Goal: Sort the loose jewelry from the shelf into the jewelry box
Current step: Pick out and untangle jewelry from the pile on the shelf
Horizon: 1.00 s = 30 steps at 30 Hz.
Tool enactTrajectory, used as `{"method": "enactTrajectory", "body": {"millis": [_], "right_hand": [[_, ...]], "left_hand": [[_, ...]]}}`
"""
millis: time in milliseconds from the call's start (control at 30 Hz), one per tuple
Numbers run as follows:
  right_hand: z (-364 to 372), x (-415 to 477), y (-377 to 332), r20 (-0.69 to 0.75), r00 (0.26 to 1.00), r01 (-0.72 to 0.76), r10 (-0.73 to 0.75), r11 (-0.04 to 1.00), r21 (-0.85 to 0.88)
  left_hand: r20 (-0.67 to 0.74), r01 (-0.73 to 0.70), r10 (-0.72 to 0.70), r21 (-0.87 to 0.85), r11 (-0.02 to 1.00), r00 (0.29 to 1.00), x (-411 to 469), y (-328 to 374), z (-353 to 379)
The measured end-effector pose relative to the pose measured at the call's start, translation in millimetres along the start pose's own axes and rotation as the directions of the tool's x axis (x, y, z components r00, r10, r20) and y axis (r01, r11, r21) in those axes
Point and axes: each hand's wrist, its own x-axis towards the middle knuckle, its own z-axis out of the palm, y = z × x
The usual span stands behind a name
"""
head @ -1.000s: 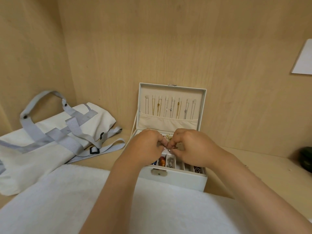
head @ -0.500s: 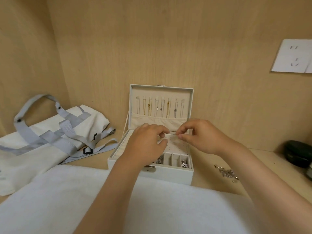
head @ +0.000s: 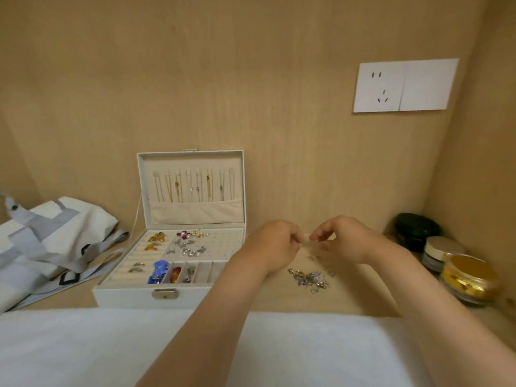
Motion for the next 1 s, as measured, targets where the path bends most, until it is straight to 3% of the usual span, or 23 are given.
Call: {"method": "enactTrajectory", "body": {"millis": [300,767,1000], "right_hand": [[17,10,19,0.078,0.996,-0.036,0.034,0.999,0.024],[14,4,12,0.014,1.0,-0.007,0.005,0.987,0.159],[0,-3,13,0.136,0.985,-0.125,0.104,0.98,0.154]], "left_hand": [[0.043,0.048,-0.055,0.147,0.988,0.998,27,-4,45],[-0.021,0.057,-0.061,-0.145,0.988,0.998,29,-11,48],[-0.054,0.076,-0.076,-0.013,0.997,0.996,26,-7,41]]}}
